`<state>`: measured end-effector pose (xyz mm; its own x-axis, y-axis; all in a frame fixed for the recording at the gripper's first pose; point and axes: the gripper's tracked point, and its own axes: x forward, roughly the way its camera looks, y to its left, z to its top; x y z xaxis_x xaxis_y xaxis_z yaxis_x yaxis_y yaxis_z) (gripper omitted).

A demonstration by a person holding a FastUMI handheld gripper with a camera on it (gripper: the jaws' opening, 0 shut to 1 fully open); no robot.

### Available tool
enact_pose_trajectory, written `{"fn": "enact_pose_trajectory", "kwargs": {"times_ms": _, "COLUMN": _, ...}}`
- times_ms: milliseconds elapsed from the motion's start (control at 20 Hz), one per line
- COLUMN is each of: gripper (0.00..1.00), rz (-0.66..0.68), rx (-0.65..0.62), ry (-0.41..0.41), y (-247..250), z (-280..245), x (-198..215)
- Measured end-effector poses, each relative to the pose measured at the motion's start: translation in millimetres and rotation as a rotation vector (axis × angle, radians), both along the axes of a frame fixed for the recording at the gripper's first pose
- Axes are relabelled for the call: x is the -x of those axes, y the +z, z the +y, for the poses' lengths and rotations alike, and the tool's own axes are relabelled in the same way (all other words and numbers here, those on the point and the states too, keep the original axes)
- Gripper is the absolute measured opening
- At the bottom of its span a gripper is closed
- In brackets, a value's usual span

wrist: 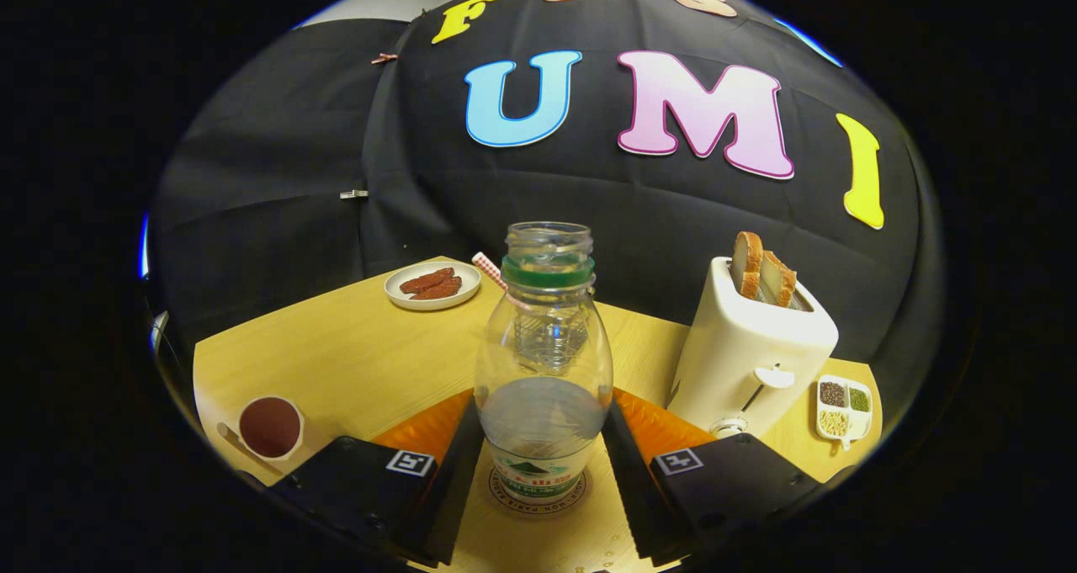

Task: Take the bottle from table, then pour the juice into the cup, finally place the bottle on the coaster

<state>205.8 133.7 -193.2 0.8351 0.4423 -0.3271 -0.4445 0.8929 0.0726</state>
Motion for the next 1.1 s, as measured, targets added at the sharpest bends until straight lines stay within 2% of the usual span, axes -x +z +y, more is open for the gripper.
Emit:
{"fn": "enact_pose_trajectory", "kwargs": {"times_ms": 150, "gripper": 0.80, "rz": 0.014, "rx": 0.006, "ry": 0.002, "y": -5, "z": -2, "x": 4}}
{"fn": "enact_pose_trajectory", "kwargs": {"times_ms": 250, "gripper": 0.91, "rz": 0.018, "rx": 0.002, "ry": 0.002, "y": -3, "z": -4, "x": 6}}
{"fn": "enact_pose_trajectory", "kwargs": {"times_ms": 300, "gripper": 1.00, "rz": 0.016, "rx": -0.003, "ry": -0.002, "y": -2, "z": -6, "x": 7}}
{"fn": "enact_pose_trajectory", "kwargs": {"times_ms": 800, "gripper": 0.98, "rz": -0.063, "rx": 0.037, "ry": -0.009, "y": 29, "z": -25, "x": 47}}
{"fn": "enact_pose_trajectory", "kwargs": {"times_ms": 1000, "gripper": 0.98, "rz": -0.112, "rx": -0.002, "ry": -0.056, "y": 72, "z": -45, "x": 63}}
{"fn": "enact_pose_trajectory", "kwargs": {"times_ms": 1100, "gripper": 0.98, "rz": -0.163, "rx": -0.017, "ry": -0.104, "y": 102, "z": -62, "x": 70}}
